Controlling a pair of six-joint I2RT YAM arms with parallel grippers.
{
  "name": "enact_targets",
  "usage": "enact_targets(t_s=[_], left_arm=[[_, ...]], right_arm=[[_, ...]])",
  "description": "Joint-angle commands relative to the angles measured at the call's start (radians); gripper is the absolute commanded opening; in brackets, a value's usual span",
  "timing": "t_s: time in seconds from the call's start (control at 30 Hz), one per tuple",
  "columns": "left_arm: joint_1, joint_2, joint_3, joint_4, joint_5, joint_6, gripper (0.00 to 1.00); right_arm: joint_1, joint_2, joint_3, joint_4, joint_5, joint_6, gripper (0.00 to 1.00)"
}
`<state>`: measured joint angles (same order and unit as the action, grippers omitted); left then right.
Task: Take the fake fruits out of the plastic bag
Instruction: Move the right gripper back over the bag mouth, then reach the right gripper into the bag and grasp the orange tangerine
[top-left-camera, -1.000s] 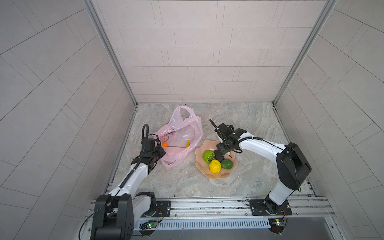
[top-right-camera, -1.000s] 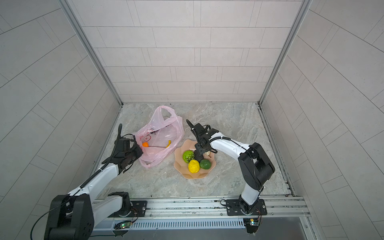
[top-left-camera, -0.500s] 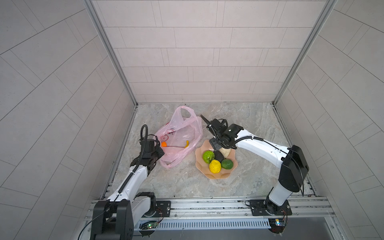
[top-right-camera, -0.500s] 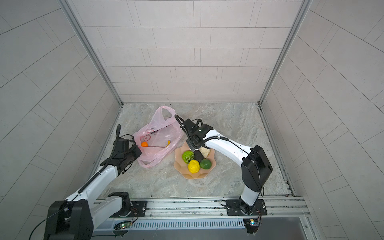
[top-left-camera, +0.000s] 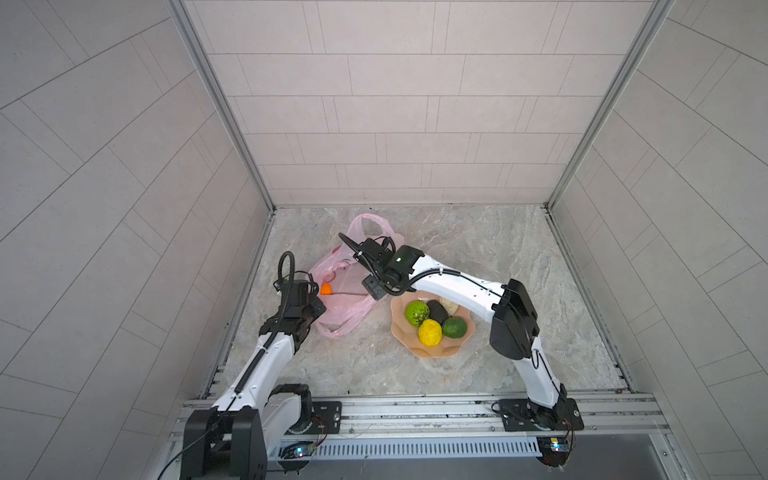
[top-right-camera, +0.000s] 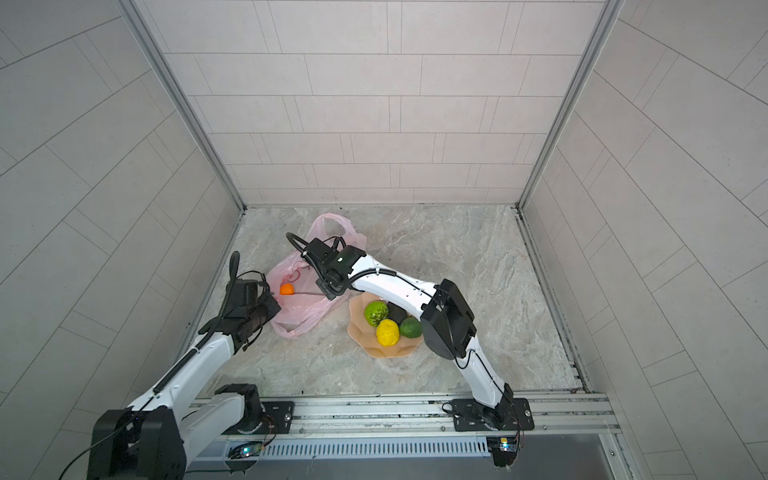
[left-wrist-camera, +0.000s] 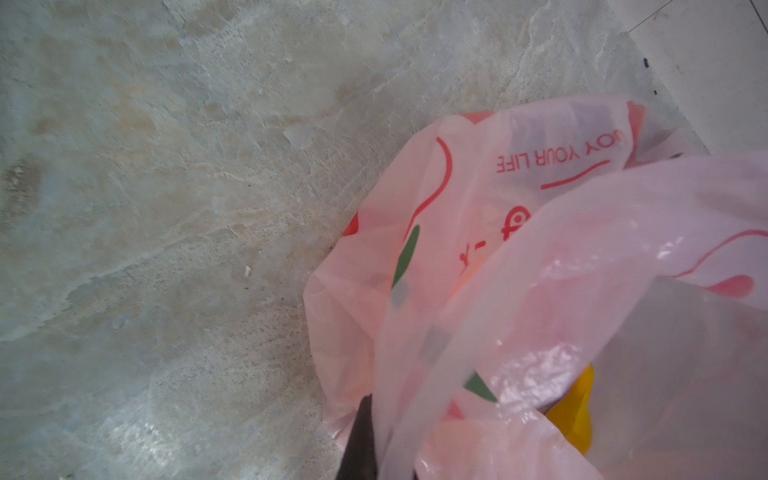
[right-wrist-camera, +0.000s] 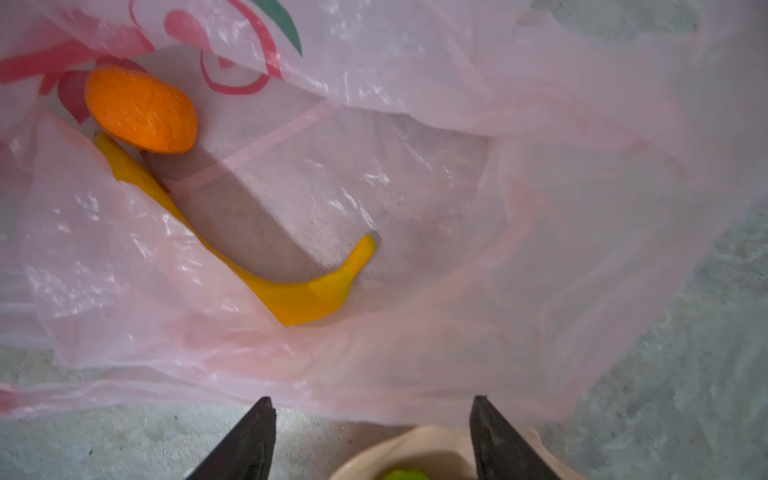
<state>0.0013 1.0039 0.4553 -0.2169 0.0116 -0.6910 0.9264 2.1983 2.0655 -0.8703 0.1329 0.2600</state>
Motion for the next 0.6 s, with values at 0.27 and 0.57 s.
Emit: enact_targets(t_s=[0.27,0.57], left_arm=[[0.0,0.033,-0.009,-0.004,-0.006,-0.008,0.0],[0.018,0.057,-0.007,-0.025,-0.029,-0.024,0.0]], right_arm=[[-0.003,0.29,0.329,-0.044,-0.091,-0.036,0.72],[0.034,0.34,0.323,0.01,-0.164,-0.053,0.72]])
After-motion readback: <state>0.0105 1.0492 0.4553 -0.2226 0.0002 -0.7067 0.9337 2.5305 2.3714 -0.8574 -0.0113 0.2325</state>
